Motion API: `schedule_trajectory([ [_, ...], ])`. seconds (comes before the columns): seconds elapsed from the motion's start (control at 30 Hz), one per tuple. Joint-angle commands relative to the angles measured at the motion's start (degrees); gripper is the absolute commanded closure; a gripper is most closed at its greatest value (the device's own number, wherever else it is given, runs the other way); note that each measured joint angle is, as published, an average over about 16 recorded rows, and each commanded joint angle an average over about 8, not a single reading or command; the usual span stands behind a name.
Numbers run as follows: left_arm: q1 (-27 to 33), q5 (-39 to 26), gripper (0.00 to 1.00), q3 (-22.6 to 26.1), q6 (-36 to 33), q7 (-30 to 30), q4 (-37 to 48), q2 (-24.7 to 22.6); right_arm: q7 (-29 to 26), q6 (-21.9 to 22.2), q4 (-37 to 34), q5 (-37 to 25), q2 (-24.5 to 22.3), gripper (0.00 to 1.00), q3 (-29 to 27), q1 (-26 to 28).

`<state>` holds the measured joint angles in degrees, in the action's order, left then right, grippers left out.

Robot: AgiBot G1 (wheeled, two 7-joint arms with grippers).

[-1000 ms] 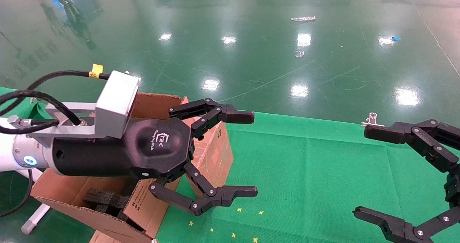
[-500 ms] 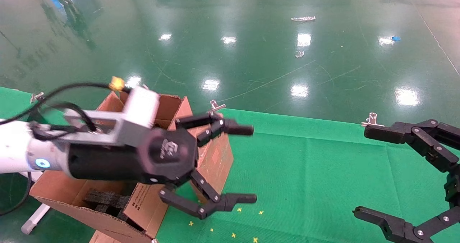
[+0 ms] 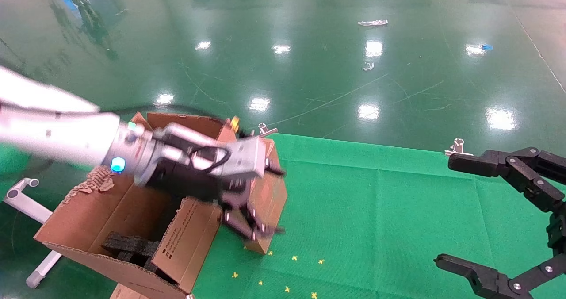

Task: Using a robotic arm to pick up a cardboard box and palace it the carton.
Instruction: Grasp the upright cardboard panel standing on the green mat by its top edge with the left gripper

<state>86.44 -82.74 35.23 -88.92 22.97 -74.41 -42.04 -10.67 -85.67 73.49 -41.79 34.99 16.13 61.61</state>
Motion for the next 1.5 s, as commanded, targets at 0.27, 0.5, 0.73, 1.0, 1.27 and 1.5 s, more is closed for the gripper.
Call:
schedule_trajectory([
  [0.27, 14.2, -8.9, 0.0, 11.2, -2.2, 2.7, 4.9, -3.6, 0.0, 0.0, 0.0, 0.0, 0.0, 0.0, 0.0, 0.0],
  [0.5, 19.1, -10.0, 0.0, 17.9, -1.6, 0.5, 11.6, -4.7, 0.0, 0.0, 0.0, 0.0, 0.0, 0.0, 0.1, 0.0],
  [0.73, 20.8, -12.0, 0.0, 22.4, -1.1, -2.2, 14.4, -6.6, 0.0, 0.0, 0.0, 0.1, 0.0, 0.0, 0.1, 0.0],
  [1.0, 21.5, -13.0, 0.0, 25.1, -0.5, -2.1, 13.8, -7.3, 0.1, 0.1, 0.0, 0.1, -0.1, 0.0, 0.1, 0.0],
  [1.27, 22.1, -11.9, 0.0, 25.8, -0.3, -2.1, 14.0, -7.4, 0.1, 0.1, 0.0, 0.1, -0.1, 0.0, 0.2, 0.0],
  [1.5, 22.6, -10.7, 0.0, 25.4, 0.7, 3.1, 15.4, -7.0, 0.1, 0.1, 0.0, 0.1, -0.1, 0.0, 0.2, 0.0],
])
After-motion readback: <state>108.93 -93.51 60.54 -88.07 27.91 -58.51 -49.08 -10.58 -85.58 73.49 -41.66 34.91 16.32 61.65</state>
